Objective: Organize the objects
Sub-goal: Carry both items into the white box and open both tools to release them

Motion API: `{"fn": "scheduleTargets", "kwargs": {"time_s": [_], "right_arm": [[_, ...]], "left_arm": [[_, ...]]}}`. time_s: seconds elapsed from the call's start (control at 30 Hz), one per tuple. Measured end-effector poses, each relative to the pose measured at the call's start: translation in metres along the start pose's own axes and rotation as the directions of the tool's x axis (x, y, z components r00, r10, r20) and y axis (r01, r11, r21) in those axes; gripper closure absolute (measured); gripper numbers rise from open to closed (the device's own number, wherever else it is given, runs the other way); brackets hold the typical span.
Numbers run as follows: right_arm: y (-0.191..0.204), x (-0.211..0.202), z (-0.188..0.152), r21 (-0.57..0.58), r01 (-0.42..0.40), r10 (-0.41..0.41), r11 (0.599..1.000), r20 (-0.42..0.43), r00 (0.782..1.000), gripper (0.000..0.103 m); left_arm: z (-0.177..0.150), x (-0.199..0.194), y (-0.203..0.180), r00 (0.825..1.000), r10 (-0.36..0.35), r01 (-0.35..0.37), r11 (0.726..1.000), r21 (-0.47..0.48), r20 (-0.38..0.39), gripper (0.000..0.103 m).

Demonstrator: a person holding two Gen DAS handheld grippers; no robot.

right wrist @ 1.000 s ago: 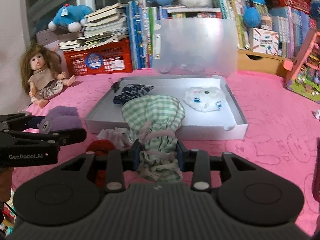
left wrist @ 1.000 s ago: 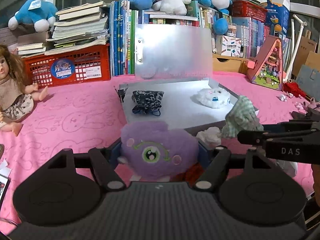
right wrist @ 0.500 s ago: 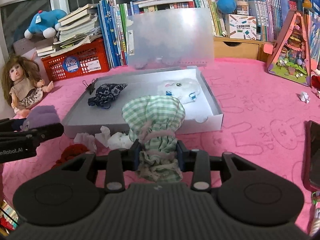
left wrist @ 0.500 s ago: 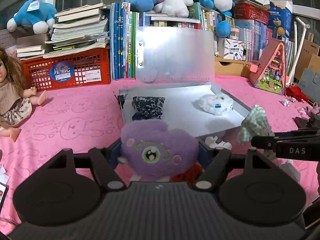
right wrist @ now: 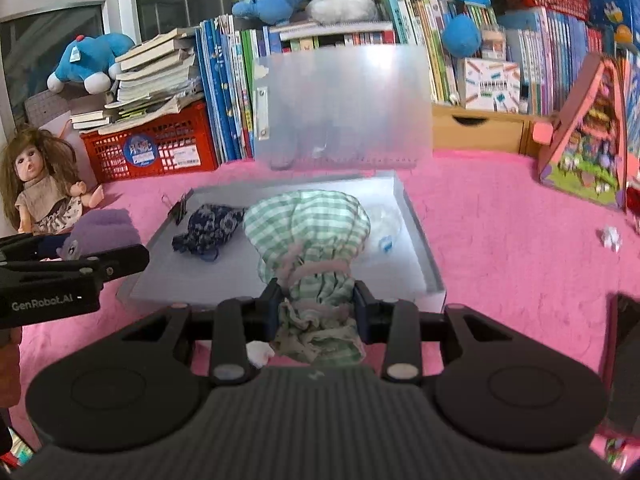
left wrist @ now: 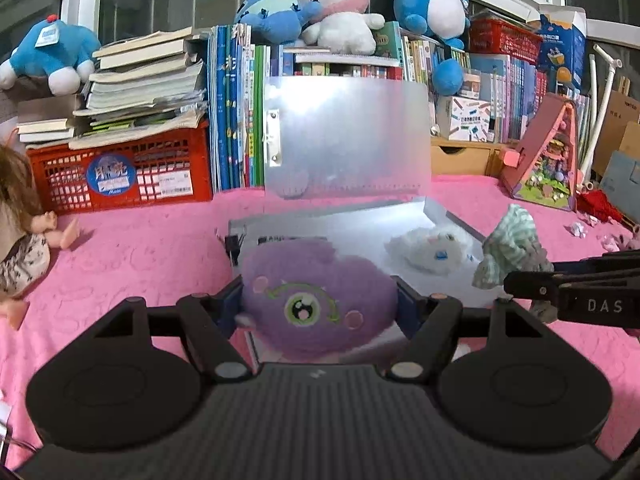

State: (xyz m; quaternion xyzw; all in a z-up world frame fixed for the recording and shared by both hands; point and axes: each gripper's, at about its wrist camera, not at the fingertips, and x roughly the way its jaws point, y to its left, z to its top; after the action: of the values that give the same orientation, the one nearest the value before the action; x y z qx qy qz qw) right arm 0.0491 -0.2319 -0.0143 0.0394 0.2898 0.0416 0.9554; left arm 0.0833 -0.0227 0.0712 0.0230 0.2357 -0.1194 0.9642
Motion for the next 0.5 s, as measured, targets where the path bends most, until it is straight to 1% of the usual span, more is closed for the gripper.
{"fn": "scheduleTargets", "kwargs": {"time_s": [0.13,0.23,0.43,0.5], "right_arm": [[-0.001,0.012,0.012,0.010,-0.016,0.016,1.000,0.012,1.000,0.061],[-0.001,0.025,0.017,0.009,-0.028,0.027,1.000,0.011,1.000,0.061],[-0.004,0.057,0.022,0.029,-0.070,0.071,0.997,-0.028,0.997,0.061],[-0.005,0.069,0.023,0.034,-0.078,0.079,0.996,-0.046,0.996,0.061]], "left_arm": [[0.007,0.020,0.002,1.000,0.015,-0.015,1.000,-0.009,-0.006,0.026],[0.009,0.037,0.003,0.999,0.022,-0.022,1.000,-0.016,-0.025,0.026],[0.007,0.066,0.002,0.999,0.010,-0.010,1.000,-0.001,-0.039,0.026],[0.005,0.076,0.002,0.999,0.021,-0.021,1.000,0.005,-0.044,0.026]]}}
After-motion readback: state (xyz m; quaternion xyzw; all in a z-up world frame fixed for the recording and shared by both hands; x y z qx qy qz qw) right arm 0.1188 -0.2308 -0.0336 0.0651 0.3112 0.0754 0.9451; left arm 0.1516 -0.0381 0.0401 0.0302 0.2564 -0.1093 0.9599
